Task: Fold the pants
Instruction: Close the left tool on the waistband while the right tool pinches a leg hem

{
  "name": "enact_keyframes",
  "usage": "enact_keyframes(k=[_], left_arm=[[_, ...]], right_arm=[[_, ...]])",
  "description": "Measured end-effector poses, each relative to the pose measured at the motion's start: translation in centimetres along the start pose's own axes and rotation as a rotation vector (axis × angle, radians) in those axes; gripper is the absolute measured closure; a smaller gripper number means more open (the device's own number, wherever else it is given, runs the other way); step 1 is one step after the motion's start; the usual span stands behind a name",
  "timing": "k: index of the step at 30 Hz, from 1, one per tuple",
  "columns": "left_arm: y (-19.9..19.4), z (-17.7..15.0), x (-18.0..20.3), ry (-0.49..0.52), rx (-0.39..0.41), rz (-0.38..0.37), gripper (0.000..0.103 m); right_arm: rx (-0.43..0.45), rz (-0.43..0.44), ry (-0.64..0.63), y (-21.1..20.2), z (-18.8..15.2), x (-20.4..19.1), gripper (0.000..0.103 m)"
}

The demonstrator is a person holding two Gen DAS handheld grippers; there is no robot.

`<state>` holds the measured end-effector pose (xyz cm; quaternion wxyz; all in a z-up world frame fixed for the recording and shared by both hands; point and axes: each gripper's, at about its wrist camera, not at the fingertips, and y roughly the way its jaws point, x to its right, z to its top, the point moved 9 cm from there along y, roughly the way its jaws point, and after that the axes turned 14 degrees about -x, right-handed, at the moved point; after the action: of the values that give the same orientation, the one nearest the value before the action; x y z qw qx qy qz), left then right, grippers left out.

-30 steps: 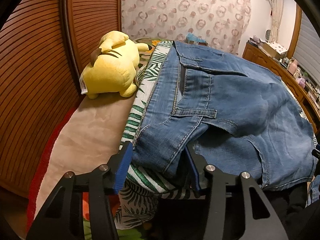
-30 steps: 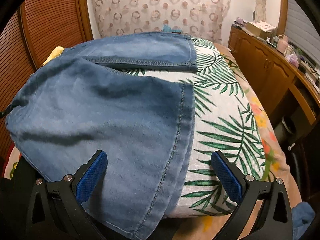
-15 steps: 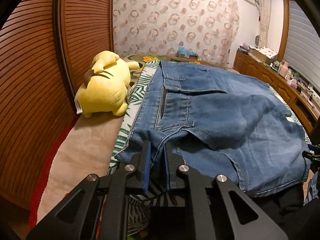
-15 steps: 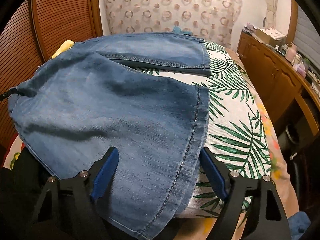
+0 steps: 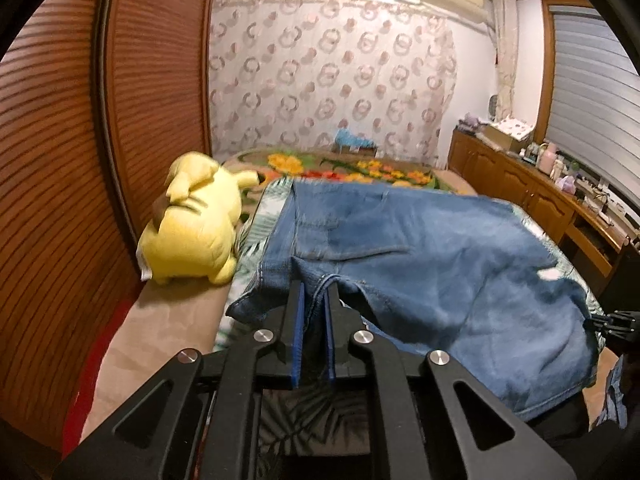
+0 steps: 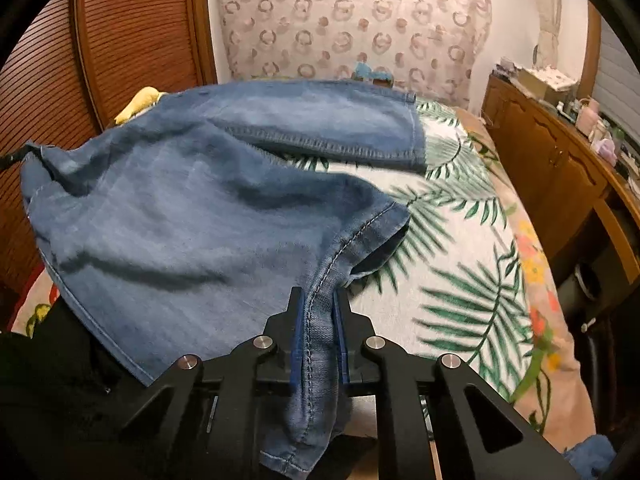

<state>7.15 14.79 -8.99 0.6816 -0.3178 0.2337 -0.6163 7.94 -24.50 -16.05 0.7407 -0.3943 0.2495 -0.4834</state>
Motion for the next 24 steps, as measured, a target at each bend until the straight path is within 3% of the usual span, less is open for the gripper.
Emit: enact_keyframes(k=[14, 19, 24], left_arm=[[-1.9, 8.3, 3.0, 0.021, 0.156, -0.078, 0.094], [-0.9, 9.1, 3.3, 0.045, 0.149, -0.063, 0.094], [-0.5, 8.4, 3.4, 0.057, 0.132, -0.059, 0.094]], right_arm=[[0.199, -0.016, -0.003, -5.2, 6.3, 0.3, 0.091], [0.202, -0.036, -0.002, -3.5, 8.2, 0.7, 0.091], [0.125, -0.023, 0.02, 0.7, 7.6, 0.6, 0.091]])
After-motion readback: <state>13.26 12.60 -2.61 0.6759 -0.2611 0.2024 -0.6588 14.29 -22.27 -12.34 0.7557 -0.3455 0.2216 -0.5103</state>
